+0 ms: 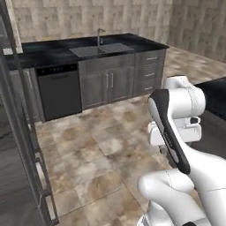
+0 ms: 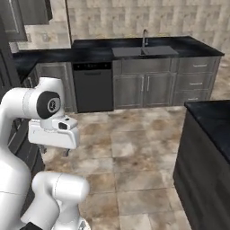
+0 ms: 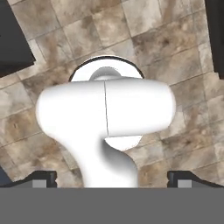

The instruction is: Sort all alcoholic drinks to one cabinet, and non-alcoholic drinks to the other.

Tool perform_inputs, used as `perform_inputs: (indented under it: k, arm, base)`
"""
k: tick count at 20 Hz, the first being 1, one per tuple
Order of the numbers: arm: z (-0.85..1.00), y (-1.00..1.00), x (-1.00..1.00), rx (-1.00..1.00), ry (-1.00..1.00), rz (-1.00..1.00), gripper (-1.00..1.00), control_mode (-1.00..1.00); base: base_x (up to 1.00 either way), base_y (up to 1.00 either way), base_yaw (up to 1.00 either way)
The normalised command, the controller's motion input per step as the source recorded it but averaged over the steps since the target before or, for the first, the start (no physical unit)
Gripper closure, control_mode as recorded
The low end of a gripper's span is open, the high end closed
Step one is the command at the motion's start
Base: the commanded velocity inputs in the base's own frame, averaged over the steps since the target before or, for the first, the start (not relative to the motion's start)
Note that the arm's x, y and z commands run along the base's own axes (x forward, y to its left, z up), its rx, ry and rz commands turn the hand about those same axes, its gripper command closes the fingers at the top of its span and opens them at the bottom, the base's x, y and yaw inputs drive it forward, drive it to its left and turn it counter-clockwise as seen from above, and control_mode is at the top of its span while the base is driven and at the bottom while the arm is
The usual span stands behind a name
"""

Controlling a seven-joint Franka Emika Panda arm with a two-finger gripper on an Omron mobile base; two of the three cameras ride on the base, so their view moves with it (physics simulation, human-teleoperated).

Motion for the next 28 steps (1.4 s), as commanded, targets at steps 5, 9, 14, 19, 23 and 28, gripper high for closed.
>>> perform_inputs:
  k: [5,9,14,19,23,28]
  arm:
    - [0.0,0.0,0.0,0.0,0.0,0.0,-1.0,1.0]
    - [0.0,0.0,0.0,0.0,0.0,0.0,-1.0,1.0]
    - [0.0,0.0,0.0,0.0,0.0,0.0,-1.0,1.0]
    - [0.0,0.0,0.0,0.0,0.0,0.0,-1.0,1.0]
    - [0.0,0.0,0.0,0.0,0.0,0.0,-1.0,1.0]
    - [0.0,0.0,0.0,0.0,0.0,0.0,-1.0,1.0]
  base:
    - [1.0,-0.17,0.33]
    - [1.0,-0.18,0.38]
    - [1.0,-0.19,0.42]
    - [1.0,-0.23,0.45]
    - [1.0,-0.31,0.47]
    - [1.0,-0.34,0.47]
